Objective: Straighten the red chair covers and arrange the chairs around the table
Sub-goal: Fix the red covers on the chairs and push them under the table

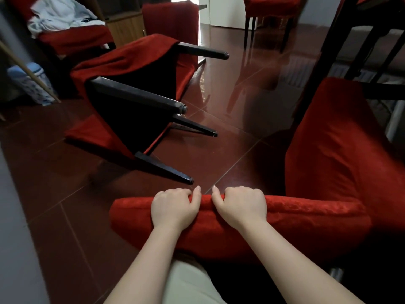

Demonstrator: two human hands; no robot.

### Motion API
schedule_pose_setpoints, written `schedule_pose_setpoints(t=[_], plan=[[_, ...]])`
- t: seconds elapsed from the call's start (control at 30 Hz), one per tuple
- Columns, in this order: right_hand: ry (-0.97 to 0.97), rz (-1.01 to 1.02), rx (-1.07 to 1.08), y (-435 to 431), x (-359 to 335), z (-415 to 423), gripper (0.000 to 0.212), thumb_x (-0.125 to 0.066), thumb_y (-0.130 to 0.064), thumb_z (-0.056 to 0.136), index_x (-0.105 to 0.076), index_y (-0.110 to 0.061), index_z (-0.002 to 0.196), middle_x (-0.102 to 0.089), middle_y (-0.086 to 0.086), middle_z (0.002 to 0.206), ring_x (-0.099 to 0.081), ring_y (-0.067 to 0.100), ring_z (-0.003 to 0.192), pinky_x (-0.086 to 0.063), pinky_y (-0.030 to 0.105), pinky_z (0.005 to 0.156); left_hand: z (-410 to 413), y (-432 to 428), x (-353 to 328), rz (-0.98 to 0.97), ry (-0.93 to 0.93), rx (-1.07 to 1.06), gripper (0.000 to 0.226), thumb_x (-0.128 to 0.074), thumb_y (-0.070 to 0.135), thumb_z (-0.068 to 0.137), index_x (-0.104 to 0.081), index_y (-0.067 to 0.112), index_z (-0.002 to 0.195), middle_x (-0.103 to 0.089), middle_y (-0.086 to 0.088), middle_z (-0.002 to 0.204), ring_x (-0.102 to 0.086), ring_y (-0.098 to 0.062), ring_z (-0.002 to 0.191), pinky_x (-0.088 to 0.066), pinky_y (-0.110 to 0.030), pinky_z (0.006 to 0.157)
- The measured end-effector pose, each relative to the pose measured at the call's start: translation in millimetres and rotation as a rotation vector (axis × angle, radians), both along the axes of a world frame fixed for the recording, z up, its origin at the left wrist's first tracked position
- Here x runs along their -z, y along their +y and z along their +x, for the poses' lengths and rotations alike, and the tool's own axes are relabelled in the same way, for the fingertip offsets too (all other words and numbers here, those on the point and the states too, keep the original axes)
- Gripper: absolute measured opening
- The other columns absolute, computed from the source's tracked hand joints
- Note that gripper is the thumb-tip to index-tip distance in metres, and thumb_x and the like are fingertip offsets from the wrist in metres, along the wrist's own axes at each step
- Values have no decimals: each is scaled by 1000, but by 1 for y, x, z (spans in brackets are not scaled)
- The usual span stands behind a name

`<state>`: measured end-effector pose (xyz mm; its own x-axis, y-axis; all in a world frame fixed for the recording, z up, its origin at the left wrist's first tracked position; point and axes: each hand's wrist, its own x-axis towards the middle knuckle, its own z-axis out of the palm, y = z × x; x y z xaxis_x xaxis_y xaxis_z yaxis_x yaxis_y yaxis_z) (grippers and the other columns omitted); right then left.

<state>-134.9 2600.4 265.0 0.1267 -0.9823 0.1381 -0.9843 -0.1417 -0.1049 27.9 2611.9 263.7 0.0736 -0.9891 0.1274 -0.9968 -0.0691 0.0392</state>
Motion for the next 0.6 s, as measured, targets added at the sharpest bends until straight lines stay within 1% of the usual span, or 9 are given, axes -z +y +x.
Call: schedule_pose_setpoints(t=[0.1, 0.17, 0.23, 0.3, 0.4, 0.47, 0.53, 0.6], plan=[[7, 8, -1, 1, -5, 1, 66, -26, -59, 92, -71, -17, 70, -70, 4, 71, -67, 26, 75, -30, 36, 64, -6, 1, -4, 23, 20, -41, 57, -31, 53, 98, -74, 20, 80, -73, -6, 81, -68, -27, 83, -42, -33, 73], [17, -2, 6, 7, -5, 2, 65, -29, -57, 90, -69, -15, 61, -68, 5, 62, -66, 27, 66, -29, 34, 61, -8, 6, -3, 22, 25, -62, 56, -31, 51, 97, -75, 20, 83, -74, -6, 82, -68, -27, 84, -42, -32, 74], [12, -27, 17, 15, -5, 1, 63, -34, -54, 87, -64, -13, 50, -62, 4, 50, -63, 28, 54, -28, 32, 56, -8, 15, -1, 21, 29, -70, 57, -30, 52, 97, -75, 21, 81, -73, -6, 81, -68, -26, 82, -41, -32, 73], [22, -50, 17, 20, -3, 0, 61, -38, -53, 86, -62, -13, 47, -60, 4, 48, -62, 28, 51, -27, 30, 55, -6, 22, 1, 15, 27, -63, 58, -29, 52, 97, -75, 21, 81, -74, -5, 81, -68, -26, 83, -42, -32, 74], [64, 32, 1, 18, -5, 2, 63, -31, -57, 91, -66, -15, 60, -67, 4, 63, -66, 26, 69, -29, 33, 60, 1, 25, -2, 22, 79, -13, 58, -27, 55, 99, -72, 23, 80, -73, -3, 82, -68, -24, 85, -40, -33, 72], [60, 61, 4, 15, -6, 1, 61, -25, -59, 92, -66, -19, 68, -70, 2, 75, -66, 24, 80, -32, 35, 67, 8, 25, -8, 6, 167, 43, 57, -28, 57, 99, -67, 23, 76, -71, 0, 80, -66, -22, 84, -37, -34, 68], [44, 54, -9, 16, -9, 8, 57, -22, -61, 91, -62, -25, 73, -71, -3, 84, -63, 21, 88, -36, 39, 81, 29, 29, -16, -67, 272, 58, 55, -29, 57, 99, -67, 23, 79, -70, 1, 79, -65, -22, 82, -42, -35, 68], [8, 61, -38, 18, -14, 25, 60, -19, -66, 88, -63, -26, 79, -70, -6, 89, -62, 19, 93, -35, 41, 91, 65, 32, -21, -195, 357, -1, 53, -30, 56, 97, -70, 23, 88, -72, 0, 86, -65, -27, 86, -49, -39, 74]])
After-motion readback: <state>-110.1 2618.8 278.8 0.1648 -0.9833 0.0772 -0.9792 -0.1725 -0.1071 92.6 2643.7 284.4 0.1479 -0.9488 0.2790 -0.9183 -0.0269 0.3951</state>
